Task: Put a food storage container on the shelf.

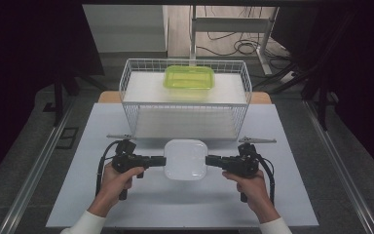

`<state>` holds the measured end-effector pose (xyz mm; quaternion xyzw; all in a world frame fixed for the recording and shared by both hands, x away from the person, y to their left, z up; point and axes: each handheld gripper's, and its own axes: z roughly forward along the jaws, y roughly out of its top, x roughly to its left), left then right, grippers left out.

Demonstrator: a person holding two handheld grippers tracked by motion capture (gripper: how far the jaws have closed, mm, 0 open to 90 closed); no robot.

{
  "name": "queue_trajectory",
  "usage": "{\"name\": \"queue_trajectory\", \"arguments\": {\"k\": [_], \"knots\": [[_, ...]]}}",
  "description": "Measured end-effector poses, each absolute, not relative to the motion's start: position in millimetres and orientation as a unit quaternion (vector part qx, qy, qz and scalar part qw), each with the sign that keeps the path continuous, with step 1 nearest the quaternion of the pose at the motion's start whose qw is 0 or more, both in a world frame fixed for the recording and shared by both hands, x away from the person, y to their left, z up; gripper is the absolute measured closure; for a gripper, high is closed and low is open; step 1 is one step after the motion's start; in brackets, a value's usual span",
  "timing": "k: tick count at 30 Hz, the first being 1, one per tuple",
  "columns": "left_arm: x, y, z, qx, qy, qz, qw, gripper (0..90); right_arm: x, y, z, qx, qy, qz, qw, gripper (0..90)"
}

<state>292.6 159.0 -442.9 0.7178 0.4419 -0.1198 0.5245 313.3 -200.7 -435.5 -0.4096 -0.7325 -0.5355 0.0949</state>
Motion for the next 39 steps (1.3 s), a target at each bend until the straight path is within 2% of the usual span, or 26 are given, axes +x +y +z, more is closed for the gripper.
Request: {"name": "queue_trajectory", "arguments": {"k": [15, 39], "knots": [[297, 156, -421, 0.728, 0.423, -0.090, 0.532, 80.7, 313, -201, -416, -0.391, -0.735, -0.551, 0.064, 79.4], [314, 159, -344, 0.731, 0.386, -0.048, 0.560, 80.4, 322, -201, -339, -0.352, -0.731, -0.584, 0.020, 79.5]]}}
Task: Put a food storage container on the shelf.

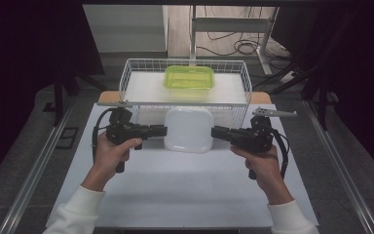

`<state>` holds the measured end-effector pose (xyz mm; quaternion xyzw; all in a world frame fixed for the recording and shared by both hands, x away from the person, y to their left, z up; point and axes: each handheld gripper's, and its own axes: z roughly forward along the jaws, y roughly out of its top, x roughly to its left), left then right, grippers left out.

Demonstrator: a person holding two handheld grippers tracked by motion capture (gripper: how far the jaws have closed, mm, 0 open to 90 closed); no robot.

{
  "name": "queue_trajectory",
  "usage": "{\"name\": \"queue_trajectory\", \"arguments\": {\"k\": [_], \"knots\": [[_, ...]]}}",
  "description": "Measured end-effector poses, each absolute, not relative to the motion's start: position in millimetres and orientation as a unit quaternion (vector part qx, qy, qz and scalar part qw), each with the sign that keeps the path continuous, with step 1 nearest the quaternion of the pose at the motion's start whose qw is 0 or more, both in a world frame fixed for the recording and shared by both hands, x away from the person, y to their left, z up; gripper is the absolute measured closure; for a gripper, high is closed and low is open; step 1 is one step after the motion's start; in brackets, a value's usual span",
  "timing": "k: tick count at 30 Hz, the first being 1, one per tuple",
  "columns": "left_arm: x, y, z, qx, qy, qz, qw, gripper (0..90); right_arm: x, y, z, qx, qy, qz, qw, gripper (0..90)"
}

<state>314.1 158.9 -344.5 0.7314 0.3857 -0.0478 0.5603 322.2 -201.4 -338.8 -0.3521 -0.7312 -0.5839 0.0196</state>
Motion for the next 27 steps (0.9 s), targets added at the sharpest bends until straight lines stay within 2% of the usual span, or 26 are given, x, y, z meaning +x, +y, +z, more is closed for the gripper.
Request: {"name": "queue_trajectory", "arguments": {"k": [9, 27], "knots": [[323, 162, -315, 0.734, 0.380, -0.027, 0.562, 80.1, 330, -197, -307, -0.339, -0.733, -0.590, 0.004, 79.6], [350, 164, -280, 0.730, 0.382, -0.008, 0.567, 79.7, 357, -193, -273, -0.327, -0.731, -0.598, -0.006, 79.8]]}}
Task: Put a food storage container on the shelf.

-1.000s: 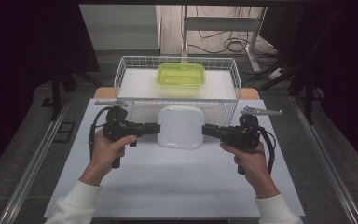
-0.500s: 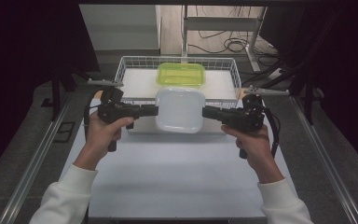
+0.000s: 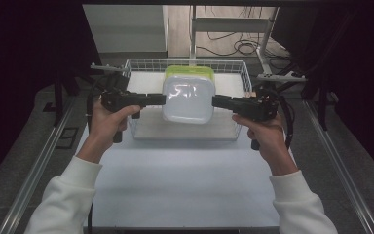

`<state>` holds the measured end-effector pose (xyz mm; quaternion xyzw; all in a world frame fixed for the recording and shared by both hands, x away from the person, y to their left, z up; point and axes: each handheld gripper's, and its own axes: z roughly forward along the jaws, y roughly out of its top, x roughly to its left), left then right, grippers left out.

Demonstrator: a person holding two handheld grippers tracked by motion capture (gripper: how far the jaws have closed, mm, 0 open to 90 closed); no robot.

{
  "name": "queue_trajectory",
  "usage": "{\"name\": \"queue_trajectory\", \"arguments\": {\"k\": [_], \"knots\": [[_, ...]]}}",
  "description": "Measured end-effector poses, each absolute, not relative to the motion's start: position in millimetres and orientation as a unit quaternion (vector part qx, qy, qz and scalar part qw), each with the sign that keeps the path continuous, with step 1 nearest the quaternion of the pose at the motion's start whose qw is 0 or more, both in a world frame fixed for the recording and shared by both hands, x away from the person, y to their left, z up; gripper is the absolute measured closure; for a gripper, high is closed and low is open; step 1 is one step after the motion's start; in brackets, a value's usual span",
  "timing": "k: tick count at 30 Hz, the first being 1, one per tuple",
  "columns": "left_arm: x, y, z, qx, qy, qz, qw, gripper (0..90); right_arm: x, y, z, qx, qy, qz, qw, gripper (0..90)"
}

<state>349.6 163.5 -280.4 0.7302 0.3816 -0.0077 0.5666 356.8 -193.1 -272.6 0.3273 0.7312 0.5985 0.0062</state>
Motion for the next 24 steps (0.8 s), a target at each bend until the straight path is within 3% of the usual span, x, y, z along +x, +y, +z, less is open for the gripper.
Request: {"name": "queue_trajectory", "arguments": {"k": [24], "knots": [[438, 175, -253, 0.717, 0.419, -0.028, 0.557, 79.2, 448, -179, -242, 0.353, 0.726, 0.589, -0.025, 80.0]]}}
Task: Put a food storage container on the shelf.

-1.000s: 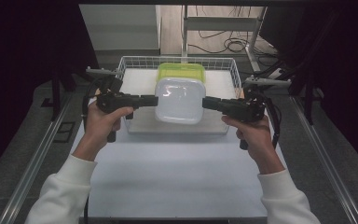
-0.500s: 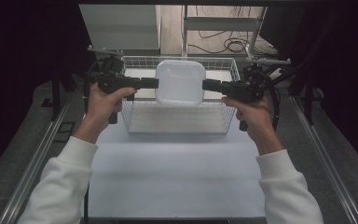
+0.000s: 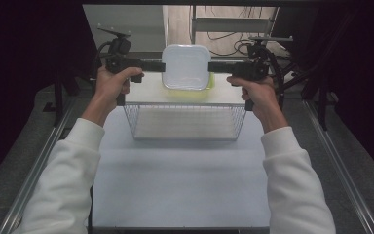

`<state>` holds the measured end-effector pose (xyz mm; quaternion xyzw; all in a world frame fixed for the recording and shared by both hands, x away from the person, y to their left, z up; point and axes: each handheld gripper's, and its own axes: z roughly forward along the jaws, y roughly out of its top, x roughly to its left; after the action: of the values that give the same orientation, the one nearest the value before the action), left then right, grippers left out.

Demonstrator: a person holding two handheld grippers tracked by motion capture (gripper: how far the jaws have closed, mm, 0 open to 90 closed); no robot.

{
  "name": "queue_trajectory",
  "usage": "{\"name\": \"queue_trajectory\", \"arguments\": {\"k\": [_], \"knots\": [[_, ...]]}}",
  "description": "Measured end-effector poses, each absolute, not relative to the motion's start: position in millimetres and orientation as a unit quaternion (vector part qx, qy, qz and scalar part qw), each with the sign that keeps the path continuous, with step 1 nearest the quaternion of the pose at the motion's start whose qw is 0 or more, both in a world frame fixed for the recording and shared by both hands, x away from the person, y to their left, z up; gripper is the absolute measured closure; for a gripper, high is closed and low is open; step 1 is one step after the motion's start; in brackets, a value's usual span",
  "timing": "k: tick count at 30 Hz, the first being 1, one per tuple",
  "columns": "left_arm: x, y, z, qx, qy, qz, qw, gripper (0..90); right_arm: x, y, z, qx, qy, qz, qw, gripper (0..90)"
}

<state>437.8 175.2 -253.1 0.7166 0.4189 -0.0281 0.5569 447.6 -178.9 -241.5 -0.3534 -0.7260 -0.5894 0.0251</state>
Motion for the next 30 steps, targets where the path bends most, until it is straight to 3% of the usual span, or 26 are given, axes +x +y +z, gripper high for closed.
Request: {"name": "queue_trajectory", "arguments": {"k": [20, 30], "knots": [[482, 173, -267, 0.706, 0.452, -0.071, 0.541, 79.2, 499, -185, -263, -0.399, -0.697, -0.589, 0.092, 80.6], [506, 178, -271, 0.663, 0.487, -0.151, 0.547, 80.0, 519, -190, -271, -0.453, -0.655, -0.587, 0.146, 79.0]]}}
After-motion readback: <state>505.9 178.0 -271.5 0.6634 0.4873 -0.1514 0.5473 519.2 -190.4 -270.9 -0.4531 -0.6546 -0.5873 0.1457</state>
